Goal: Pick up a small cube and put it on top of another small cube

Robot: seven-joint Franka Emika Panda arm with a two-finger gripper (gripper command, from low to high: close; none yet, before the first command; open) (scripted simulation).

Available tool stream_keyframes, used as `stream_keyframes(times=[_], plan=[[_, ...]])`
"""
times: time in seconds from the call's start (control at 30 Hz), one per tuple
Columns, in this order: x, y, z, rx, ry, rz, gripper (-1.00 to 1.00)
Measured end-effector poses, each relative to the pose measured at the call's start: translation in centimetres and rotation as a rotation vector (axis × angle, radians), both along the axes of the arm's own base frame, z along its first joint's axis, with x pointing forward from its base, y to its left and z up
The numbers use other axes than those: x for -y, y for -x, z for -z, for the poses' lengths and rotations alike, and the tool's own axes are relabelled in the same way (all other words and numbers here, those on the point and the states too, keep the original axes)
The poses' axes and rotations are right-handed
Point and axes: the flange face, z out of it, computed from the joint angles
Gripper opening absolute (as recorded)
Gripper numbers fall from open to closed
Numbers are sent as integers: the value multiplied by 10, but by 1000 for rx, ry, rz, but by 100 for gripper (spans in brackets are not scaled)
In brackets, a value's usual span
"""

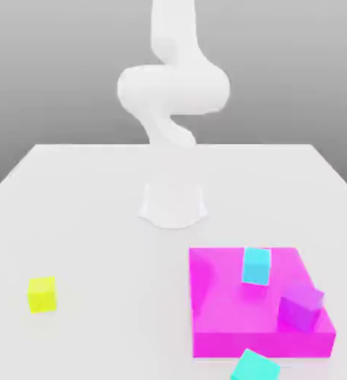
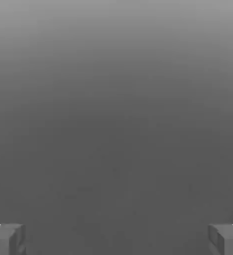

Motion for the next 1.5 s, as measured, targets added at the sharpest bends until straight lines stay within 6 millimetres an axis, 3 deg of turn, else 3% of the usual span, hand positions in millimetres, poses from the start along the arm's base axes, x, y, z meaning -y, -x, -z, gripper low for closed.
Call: stream_keyframes(times=[0.27,0.53,0.77,1.03,1.17,1.2,1.4,1.5], plan=[[-26,-90,118,-201,13,169,0],[-46,-141,251,-378,-17,297,0],[-68,-154,365,-524,-88,388,0],[-104,-140,475,-684,-225,484,0],[-108,-139,533,-698,-243,494,0],[-108,-138,542,-699,-242,494,-100],[-108,-138,547,-698,-243,493,-100],[-108,-139,517,-698,-246,494,-100]])
